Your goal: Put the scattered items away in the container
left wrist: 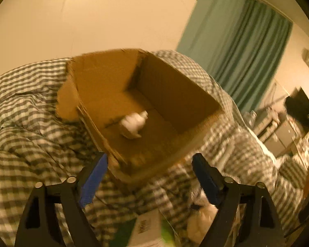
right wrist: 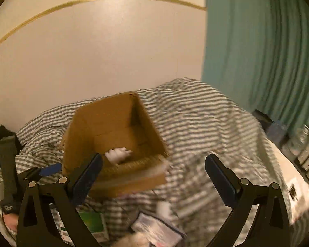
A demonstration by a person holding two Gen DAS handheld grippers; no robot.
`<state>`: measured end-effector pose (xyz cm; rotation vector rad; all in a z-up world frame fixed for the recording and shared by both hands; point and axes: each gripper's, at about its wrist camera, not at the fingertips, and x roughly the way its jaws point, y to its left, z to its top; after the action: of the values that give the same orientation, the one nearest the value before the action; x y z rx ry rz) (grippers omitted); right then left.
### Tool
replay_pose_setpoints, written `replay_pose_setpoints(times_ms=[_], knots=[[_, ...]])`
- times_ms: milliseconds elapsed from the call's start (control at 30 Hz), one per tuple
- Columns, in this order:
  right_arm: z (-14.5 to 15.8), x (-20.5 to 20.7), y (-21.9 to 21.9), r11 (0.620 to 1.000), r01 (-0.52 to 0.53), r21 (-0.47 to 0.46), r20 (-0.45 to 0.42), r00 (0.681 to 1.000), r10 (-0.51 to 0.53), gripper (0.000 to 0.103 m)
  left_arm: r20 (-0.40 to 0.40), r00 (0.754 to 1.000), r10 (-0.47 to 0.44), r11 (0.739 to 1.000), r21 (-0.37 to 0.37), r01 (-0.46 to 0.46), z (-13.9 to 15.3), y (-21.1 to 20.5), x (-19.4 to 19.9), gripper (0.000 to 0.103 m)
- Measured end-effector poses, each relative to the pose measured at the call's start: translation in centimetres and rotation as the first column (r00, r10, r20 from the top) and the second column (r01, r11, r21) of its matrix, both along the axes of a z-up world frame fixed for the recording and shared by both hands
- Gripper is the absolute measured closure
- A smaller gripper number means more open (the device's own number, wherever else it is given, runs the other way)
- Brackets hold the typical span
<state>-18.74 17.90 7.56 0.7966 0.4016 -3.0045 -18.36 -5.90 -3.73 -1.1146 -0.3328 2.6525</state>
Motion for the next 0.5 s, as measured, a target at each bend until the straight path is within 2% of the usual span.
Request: replay_pose_setpoints(times_ms=[100,167,200,233,300,400,500], knots=[[1.2,3.9,0.9,0.999,0.053,0.012,-0.102,0.993,-0.052,0.000,0.008,1.000,-0.027,0.999,-0.029,0.027,-0.7,0.9,1.9,0.012],[1.6,7.6,0.9,0.991,0.116,0.062,-0.265,0.960,-0.095,0.000,0.030,0.999,-0.030,0.998,-0.046,0.031,-1.1,1.2,3.3,0.011],[1.2,8.7,0.7,0.982,0.155,0.105,-0.320,0.941,-0.114,0.000,0.040,0.999,-0.027,0.998,-0.048,0.029,-1.5,1.3,3.8,0.011],[0.7,9.0,0.7,0.975,0.176,0.138,-0.330,0.936,-0.123,0.000,0.054,0.998,-0.023,0.998,-0.050,0.026,-1.7,1.3,4.4,0.011],[-1.0,8.3,1.4,0.965,0.210,0.160,-0.229,0.958,-0.170,0.000,0.076,0.997,-0.012,0.998,-0.055,0.017,-2.2,1.4,5.1,0.011],[-3.0,7.1,2.5,0.956,0.243,0.162,-0.133,0.966,-0.223,0.000,0.108,0.994,-0.002,0.997,-0.079,0.010,-2.6,1.3,6.8,0.011],[-3.2,7.2,2.9,0.980,0.171,0.098,-0.080,0.983,-0.163,0.000,0.137,0.990,0.007,0.996,-0.091,0.005,-2.9,0.8,8.5,0.011]])
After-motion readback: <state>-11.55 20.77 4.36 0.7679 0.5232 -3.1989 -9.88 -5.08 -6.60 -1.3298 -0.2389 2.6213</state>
